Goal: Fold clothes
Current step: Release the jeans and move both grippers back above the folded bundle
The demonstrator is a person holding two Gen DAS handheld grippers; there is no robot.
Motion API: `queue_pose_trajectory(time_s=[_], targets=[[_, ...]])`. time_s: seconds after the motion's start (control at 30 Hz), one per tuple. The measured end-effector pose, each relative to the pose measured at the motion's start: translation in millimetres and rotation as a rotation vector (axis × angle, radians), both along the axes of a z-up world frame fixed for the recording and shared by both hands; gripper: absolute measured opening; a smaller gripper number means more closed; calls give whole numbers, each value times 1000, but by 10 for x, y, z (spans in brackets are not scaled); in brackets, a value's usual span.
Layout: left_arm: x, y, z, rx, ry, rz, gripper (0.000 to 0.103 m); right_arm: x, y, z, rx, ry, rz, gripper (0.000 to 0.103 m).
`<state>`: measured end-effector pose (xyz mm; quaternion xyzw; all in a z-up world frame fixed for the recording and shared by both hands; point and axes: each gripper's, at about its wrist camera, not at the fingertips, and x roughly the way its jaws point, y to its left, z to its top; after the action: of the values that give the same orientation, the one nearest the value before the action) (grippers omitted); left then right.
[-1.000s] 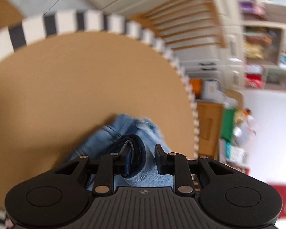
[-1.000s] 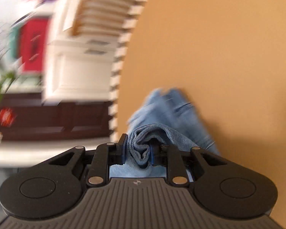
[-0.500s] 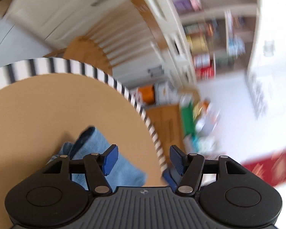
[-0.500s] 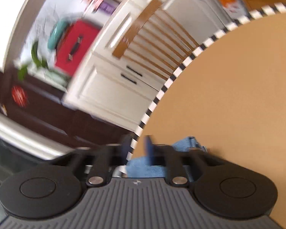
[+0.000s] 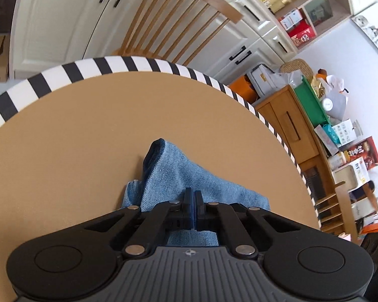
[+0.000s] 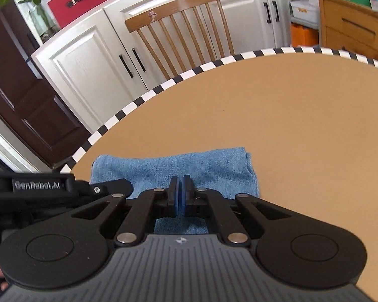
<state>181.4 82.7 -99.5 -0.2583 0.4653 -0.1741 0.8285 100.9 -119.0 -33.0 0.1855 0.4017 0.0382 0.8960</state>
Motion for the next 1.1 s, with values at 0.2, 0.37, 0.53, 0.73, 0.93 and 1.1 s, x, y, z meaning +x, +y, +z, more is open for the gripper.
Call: queue_pose_trajectory(time_s=[0.2,0.37,0.53,0.73,0.93,1.1], targets=[[-134,-286,123,176,-81,-77,4,85,335,71,-91,19,11,14],[-478,-445,489,274,-142,-221,66,-669,263,395,12,6,-66,39],[-1088,-365,684,332,-197,-344,90,-1964,169,573,39,-106,-112,79],[-1595,65,608,354,-78,-350,90,-2842,109,386,189,-33,-280,83],[-1847,200,937,430,-174,-403,100,-3150,35,276,398,-124,-391,102],[-1932,229,1089,490,-190,-435,102,-3235,72,41,605,-110,-449,102]])
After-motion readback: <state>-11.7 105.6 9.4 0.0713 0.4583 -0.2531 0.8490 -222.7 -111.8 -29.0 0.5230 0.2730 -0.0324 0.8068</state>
